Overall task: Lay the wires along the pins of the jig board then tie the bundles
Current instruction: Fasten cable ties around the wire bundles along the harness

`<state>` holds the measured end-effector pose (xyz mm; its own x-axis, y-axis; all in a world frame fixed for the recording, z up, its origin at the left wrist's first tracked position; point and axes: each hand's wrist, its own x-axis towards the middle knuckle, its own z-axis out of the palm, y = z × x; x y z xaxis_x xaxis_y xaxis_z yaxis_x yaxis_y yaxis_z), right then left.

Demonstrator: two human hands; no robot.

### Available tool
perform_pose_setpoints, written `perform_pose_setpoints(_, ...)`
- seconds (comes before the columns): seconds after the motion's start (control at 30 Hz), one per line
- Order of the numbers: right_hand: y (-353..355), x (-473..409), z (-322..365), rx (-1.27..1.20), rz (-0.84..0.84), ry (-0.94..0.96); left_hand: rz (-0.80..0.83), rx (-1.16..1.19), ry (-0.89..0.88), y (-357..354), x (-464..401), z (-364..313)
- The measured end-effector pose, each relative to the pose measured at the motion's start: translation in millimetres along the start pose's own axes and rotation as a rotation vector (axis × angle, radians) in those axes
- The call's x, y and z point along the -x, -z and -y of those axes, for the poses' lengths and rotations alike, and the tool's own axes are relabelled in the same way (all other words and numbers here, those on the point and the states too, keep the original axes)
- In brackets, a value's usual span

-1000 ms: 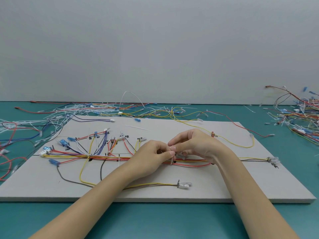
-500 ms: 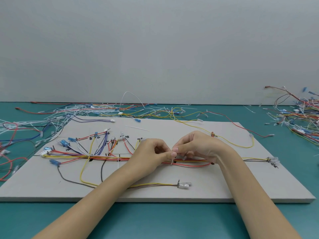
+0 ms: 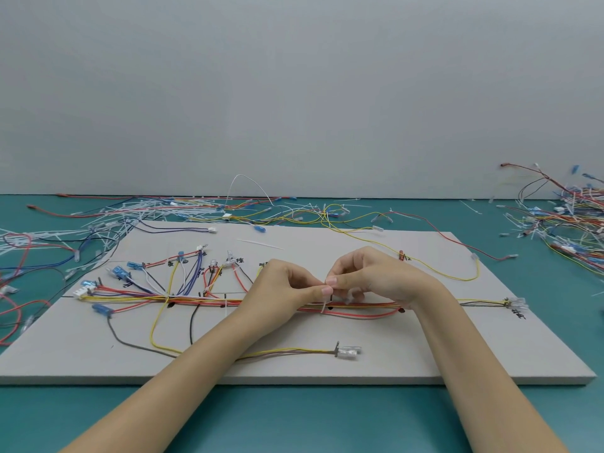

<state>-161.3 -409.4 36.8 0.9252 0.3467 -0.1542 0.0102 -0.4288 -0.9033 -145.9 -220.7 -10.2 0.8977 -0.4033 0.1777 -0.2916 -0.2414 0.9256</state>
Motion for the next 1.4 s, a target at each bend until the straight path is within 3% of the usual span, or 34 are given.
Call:
perform_pose_setpoints(0.8,-0.5,1.4,5.3,0.066,-0.062,0.064,0.061,0.162,0.176,2.6,-3.8,-11.6)
perform_pose_setpoints(1.03,-4.6,-0.2,6.0,0.029,-0.122,0.084,0.027,0.034,0.153,-2.7,-0.9,-12.8)
perform_pose_setpoints(1.2,-0.3,0.6,6.6,-0.145,-0.165,0.179,0.000,-0.101,0.143,-9.3,1.3,-13.4)
perform_pose_setpoints(1.4,-5.8,-3.7,5.2,-0.255,-0.104,0.227,-0.037,-0.225,0.112,-12.2,0.5,-14.7)
